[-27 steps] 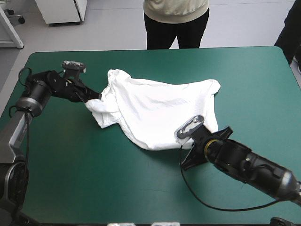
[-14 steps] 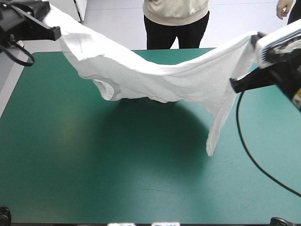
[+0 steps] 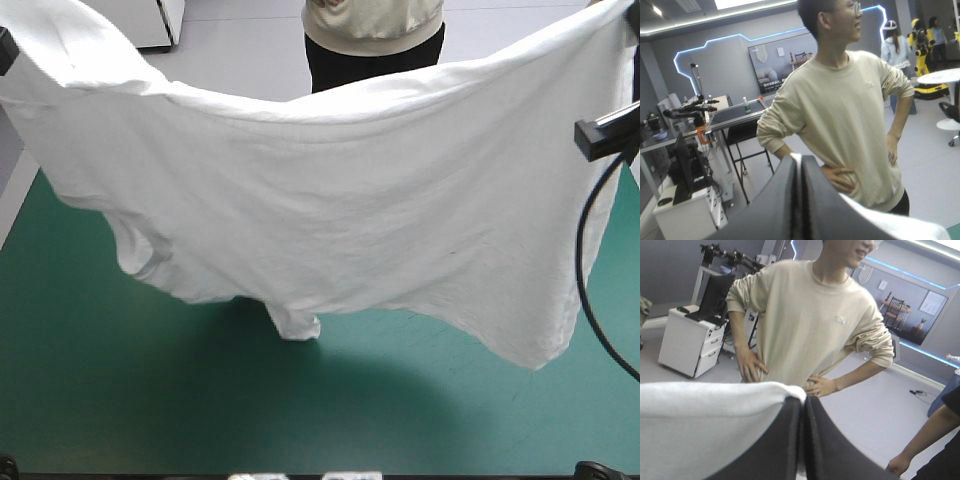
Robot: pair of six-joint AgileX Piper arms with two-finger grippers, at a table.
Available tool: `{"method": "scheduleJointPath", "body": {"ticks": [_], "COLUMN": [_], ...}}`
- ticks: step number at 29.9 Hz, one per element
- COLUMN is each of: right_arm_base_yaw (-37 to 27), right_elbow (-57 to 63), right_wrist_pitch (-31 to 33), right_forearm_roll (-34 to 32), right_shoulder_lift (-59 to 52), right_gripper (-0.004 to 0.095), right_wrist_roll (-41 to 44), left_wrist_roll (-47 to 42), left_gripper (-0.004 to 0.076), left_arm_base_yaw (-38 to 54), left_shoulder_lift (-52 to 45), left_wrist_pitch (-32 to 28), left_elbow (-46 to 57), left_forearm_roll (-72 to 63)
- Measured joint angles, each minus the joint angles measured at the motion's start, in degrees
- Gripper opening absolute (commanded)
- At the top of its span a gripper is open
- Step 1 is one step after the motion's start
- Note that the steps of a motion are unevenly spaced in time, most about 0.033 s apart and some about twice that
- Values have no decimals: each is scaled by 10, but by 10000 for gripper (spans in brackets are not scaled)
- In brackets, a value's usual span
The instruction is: Fold the cloth
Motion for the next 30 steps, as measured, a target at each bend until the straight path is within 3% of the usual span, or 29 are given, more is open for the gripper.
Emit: {"method": "scheduleJointPath", "body": {"ticks": [5,11,13,16,20,23,30], "right_arm_base_yaw": [0,-7,-33,-124,-266,-324,-360], "right_elbow": [12,102,139,189,208,201,166], "right_wrist_pitch": [40,50,20,-43,-149,-203,-314], "right_forearm_roll": [13,15,26,73,194,264,311], "right_shoulder_lift": [33,81,101,133,201,260,383], "right_gripper": [-17,-17,-17,-17,-17,-17,-17], "right_wrist_roll": [10,49,69,87,33,-11,-73], "left_wrist_roll": [-25,-30,-30,-30,-44,-71,-120], "left_gripper": [-9,-9,-9,-9,-9,-9,-9], "left_arm_base_yaw": [0,0,-1,-1,-1,-1,33], "left_shoulder_lift": [15,57,75,104,152,194,268], "left_wrist_pitch": [21,21,9,-32,-109,-158,-237], "left_elbow": [29,155,200,260,302,304,304], "left_forearm_roll": [49,64,67,73,97,133,160]}}
